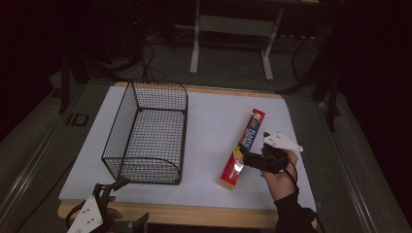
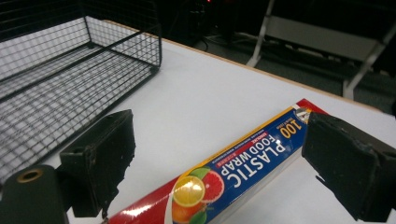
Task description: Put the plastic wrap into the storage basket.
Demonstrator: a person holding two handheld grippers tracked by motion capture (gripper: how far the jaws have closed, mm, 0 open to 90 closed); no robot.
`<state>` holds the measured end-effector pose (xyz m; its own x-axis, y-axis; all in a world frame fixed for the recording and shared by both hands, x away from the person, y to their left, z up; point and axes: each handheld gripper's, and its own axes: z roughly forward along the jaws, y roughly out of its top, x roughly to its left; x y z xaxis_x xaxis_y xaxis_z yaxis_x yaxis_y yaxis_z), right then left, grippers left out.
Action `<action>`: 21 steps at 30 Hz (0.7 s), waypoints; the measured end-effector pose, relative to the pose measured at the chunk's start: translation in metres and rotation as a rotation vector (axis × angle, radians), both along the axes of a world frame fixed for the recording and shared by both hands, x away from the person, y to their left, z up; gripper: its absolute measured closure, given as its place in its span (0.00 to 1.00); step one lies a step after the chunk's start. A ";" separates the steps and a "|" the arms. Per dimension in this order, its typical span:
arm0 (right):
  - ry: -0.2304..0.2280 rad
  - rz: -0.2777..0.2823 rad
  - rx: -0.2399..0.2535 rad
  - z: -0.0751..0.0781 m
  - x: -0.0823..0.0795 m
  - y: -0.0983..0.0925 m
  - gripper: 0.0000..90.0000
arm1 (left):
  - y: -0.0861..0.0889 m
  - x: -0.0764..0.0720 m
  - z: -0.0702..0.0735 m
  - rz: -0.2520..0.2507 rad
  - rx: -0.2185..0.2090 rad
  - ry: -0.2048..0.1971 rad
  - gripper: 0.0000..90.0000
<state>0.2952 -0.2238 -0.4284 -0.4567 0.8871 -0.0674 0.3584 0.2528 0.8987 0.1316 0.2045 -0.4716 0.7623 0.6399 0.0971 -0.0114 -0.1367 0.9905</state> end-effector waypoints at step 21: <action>0.280 -0.279 0.019 0.005 0.076 0.021 0.13 | 0.001 -0.001 0.000 -0.022 0.001 0.003 0.00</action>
